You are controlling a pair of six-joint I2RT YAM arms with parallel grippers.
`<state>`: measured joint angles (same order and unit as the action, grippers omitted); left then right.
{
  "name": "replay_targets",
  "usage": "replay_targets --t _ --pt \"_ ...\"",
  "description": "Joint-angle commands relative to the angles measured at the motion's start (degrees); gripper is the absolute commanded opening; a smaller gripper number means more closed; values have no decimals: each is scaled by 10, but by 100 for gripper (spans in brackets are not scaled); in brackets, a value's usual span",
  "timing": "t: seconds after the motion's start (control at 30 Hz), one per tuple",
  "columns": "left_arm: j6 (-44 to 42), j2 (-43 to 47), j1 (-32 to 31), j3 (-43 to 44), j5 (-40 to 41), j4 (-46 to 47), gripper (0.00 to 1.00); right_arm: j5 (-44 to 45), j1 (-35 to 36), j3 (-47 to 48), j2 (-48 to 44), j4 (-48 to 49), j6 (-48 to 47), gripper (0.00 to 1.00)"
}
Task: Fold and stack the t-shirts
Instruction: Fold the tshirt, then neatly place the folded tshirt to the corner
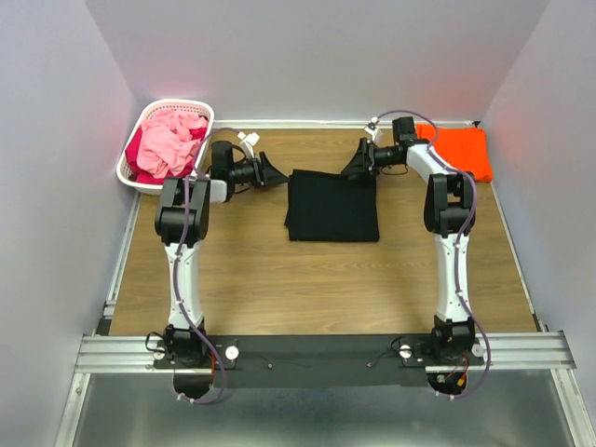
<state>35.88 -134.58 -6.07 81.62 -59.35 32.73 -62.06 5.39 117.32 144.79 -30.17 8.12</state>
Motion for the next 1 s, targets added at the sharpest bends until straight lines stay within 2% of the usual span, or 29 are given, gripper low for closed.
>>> replay_targets --t 0.0,0.03,0.07,0.13,0.17,0.27,0.4,0.43,0.53,0.57,0.6,0.63,0.7,0.73,0.8,0.83,0.9,0.97 --pt "-103 129 24 4 37 -83 70 45 -5 54 -41 2 3 79" --pt "-175 175 25 13 50 -119 71 51 -5 49 -60 2 0 86" --pt "-219 198 27 20 65 -195 73 55 -4 42 -78 2 -5 89" --pt "-281 262 26 31 115 -256 77 75 -5 6 -141 0 -14 98" --pt "-308 280 26 33 133 -302 81 82 -4 -9 -164 -1 -18 100" --pt "-377 345 25 34 180 -374 85 123 -4 -79 -252 -7 -38 100" --pt "-432 417 9 10 241 -410 88 190 -4 -174 -347 -33 -59 100" --pt "-457 442 -4 -2 290 -413 89 218 -4 -192 -380 -37 -64 100" --pt "-546 484 -67 -29 357 -429 90 266 -4 -279 -442 -43 -63 100" --pt "-568 494 -114 -37 374 -425 98 277 -4 -313 -455 -45 -59 100" --pt "-590 503 -140 -47 409 -423 98 297 -5 -333 -465 -45 -51 100" --pt "-639 513 -165 -64 425 -420 98 302 -6 -346 -483 -44 -48 100" --pt "-679 521 -217 -80 441 -411 98 321 -13 -380 -494 -45 -33 100" --pt "-698 521 -266 -88 452 -406 99 342 -18 -387 -496 -44 -22 100" --pt "-737 512 -309 -102 468 -386 98 328 -40 -404 -488 -45 2 100" --pt "-746 499 -353 -110 488 -375 99 318 -51 -411 -486 -45 13 100" --pt "-773 477 -393 -110 507 -354 86 283 -79 -423 -477 -45 25 100" --pt "-782 434 -438 -93 510 -350 68 275 -104 -436 -472 -44 37 100"
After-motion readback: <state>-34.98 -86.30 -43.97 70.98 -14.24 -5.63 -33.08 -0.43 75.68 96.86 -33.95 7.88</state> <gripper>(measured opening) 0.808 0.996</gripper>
